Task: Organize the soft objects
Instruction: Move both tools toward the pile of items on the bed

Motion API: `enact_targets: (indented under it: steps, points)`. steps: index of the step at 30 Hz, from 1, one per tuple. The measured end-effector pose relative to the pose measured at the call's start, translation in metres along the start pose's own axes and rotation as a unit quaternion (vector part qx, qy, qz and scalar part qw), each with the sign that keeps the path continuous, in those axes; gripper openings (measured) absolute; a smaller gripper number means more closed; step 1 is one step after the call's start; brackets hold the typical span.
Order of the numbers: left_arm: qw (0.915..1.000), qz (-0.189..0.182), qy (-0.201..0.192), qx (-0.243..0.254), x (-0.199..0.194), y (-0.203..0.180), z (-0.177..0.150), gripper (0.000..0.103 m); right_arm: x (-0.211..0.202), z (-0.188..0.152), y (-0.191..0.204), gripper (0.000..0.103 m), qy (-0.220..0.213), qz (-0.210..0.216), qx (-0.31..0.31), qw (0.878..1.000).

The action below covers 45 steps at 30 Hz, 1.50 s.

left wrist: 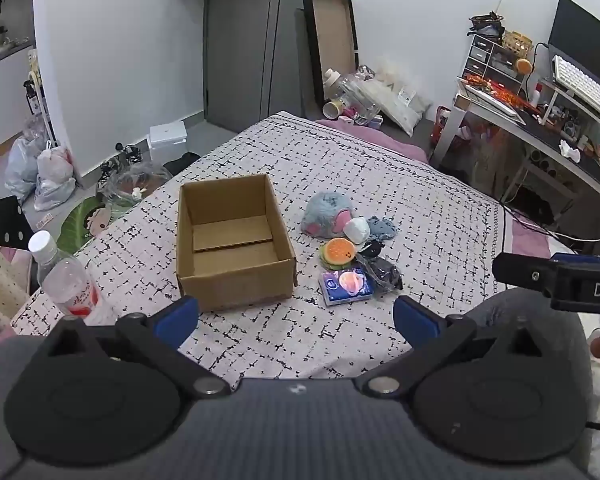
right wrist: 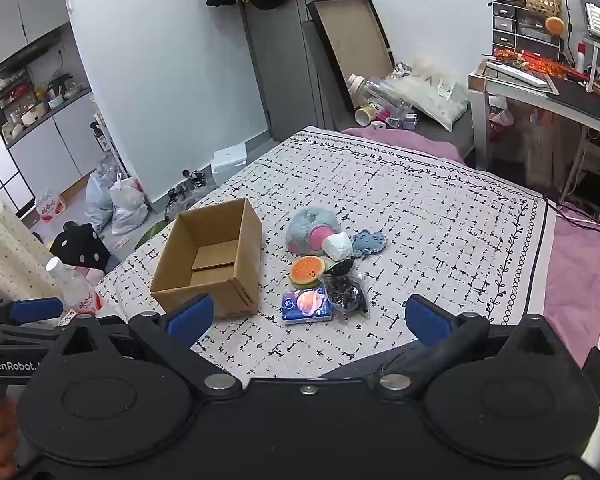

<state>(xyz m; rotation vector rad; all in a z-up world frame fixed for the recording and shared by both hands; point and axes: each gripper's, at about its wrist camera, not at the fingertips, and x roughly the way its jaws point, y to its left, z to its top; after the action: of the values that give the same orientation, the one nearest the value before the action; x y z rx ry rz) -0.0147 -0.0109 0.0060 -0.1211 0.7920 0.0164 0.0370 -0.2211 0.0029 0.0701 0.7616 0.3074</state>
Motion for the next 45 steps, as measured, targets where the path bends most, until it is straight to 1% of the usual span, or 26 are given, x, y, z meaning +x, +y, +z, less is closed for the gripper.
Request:
enact_targets:
  steps: [11, 16, 18, 23, 28, 31, 32, 33, 34, 37, 39, 45]
  points:
    - [1.0000, -0.005, -0.002, 0.005, -0.003, -0.003, -0.001, 0.103, -0.004, -0.002, 0.002, 0.103, -0.002, -0.002, -0.003, 1.000]
    - [1.0000, -0.005, -0.004, 0.005, -0.005, -0.005, -0.002, 0.103, -0.003, -0.001, -0.001, 0.103, 0.001, 0.006, 0.004, 1.000]
    - [1.0000, -0.005, -0.004, 0.005, -0.005, -0.005, -0.002, 0.103, -0.006, -0.003, 0.001, 0.103, -0.007, 0.001, -0.001, 1.000]
    - [0.9999, -0.006, -0.006, 0.006, -0.007, -0.004, -0.003, 0.103, -0.007, -0.002, 0.001, 0.103, -0.008, 0.008, 0.005, 1.000]
    - [0.9999, -0.005, -0.007, 0.007, -0.009, -0.005, -0.003, 0.103, -0.008, -0.002, 0.001, 0.103, -0.012, 0.004, 0.001, 1.000]
    - [0.9999, -0.005, -0.009, 0.010, -0.011, -0.006, -0.002, 0.103, -0.010, -0.003, 0.000, 0.103, -0.047, 0.013, 0.002, 0.999]
    - [0.9999, -0.005, -0.010, 0.010, -0.010, -0.006, -0.002, 0.103, -0.010, -0.003, 0.000, 0.103, -0.045, 0.011, 0.003, 0.999]
    - [0.9999, -0.006, -0.010, 0.009, -0.010, -0.006, -0.002, 0.103, -0.007, -0.003, 0.001, 0.103, -0.014, -0.004, -0.003, 1.000]
    - [0.9999, -0.006, -0.009, 0.010, -0.010, -0.007, -0.002, 0.103, -0.007, -0.002, 0.001, 0.103, -0.013, -0.006, -0.003, 1.000]
    - [0.9999, -0.005, -0.007, 0.012, -0.009, -0.008, -0.001, 0.103, -0.005, -0.002, 0.000, 0.103, 0.018, -0.011, -0.001, 1.000]
    - [0.9999, -0.003, -0.007, 0.011, -0.007, -0.008, 0.000, 0.103, -0.005, -0.002, -0.001, 0.103, 0.028, -0.009, 0.000, 1.000]
    - [0.9998, 0.002, -0.020, 0.004, -0.003, -0.006, 0.005, 0.103, 0.001, -0.001, -0.005, 0.103, 0.017, 0.008, 0.011, 1.000]
